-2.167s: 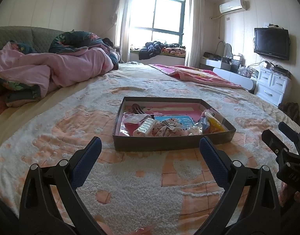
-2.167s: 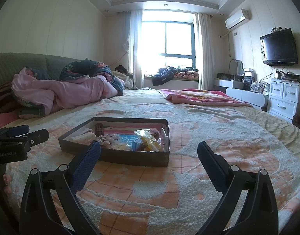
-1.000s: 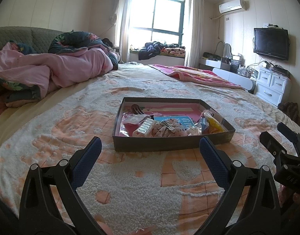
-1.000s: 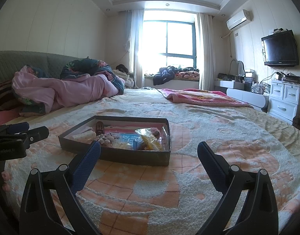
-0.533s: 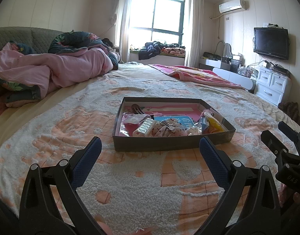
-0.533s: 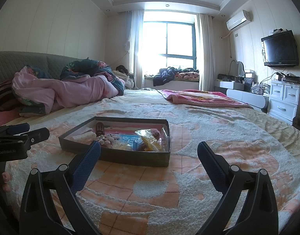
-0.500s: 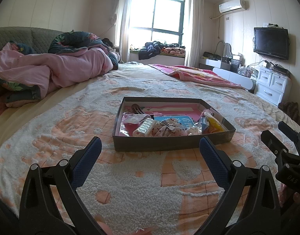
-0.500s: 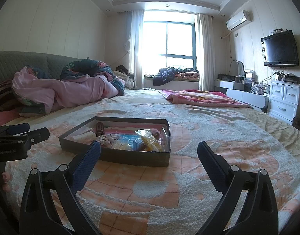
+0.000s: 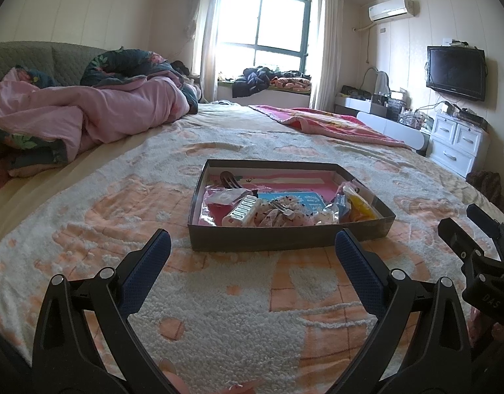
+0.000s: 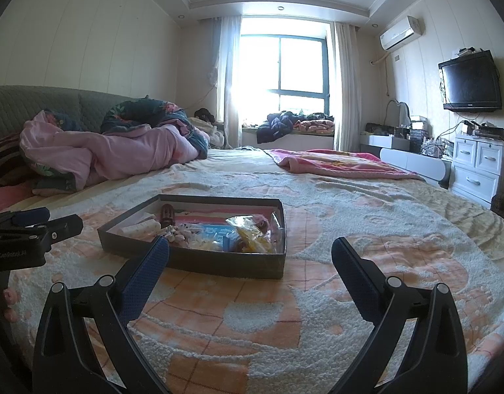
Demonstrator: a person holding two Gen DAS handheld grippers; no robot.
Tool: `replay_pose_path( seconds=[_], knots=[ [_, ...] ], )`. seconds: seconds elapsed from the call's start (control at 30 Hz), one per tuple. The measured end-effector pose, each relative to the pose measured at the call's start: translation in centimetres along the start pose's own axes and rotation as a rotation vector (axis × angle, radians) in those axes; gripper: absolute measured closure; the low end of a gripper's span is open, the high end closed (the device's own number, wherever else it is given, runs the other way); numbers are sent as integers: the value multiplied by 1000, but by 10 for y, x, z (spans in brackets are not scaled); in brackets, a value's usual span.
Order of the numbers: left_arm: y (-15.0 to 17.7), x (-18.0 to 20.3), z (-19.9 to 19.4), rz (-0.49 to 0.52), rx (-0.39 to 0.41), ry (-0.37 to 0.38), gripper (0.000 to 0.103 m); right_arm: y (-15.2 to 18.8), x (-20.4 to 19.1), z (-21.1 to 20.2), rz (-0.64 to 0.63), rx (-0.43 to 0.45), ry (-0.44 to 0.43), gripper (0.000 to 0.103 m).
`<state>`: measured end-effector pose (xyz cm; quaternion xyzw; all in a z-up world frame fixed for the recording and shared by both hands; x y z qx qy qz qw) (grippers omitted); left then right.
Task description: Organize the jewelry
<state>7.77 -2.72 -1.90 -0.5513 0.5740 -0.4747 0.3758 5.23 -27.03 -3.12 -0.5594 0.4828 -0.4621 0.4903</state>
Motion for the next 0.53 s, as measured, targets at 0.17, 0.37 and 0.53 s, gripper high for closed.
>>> replay_pose_path(
  seconds=[0.17, 0.37, 0.53],
  knots=[
    [0, -2, 3, -8, -13, -5, 11, 2, 7, 3, 16, -22, 19, 7],
    [-2, -24, 14, -55, -46, -82, 11, -4, 41, 18, 107, -72, 102, 7],
    [-19, -101, 67, -127, -179, -297, 11, -12, 141, 87, 192, -288, 392, 7]
  ],
)
Point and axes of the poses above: each gripper's, at about its wrist camera, not at the fingertips, and z roughly the way its jaws point, x to its right, y to its underside, the point moved 1 cm from there along z, roughly the way its jaws point, and after that the axes turned 9 degrees about x, right-handed, at the moved point
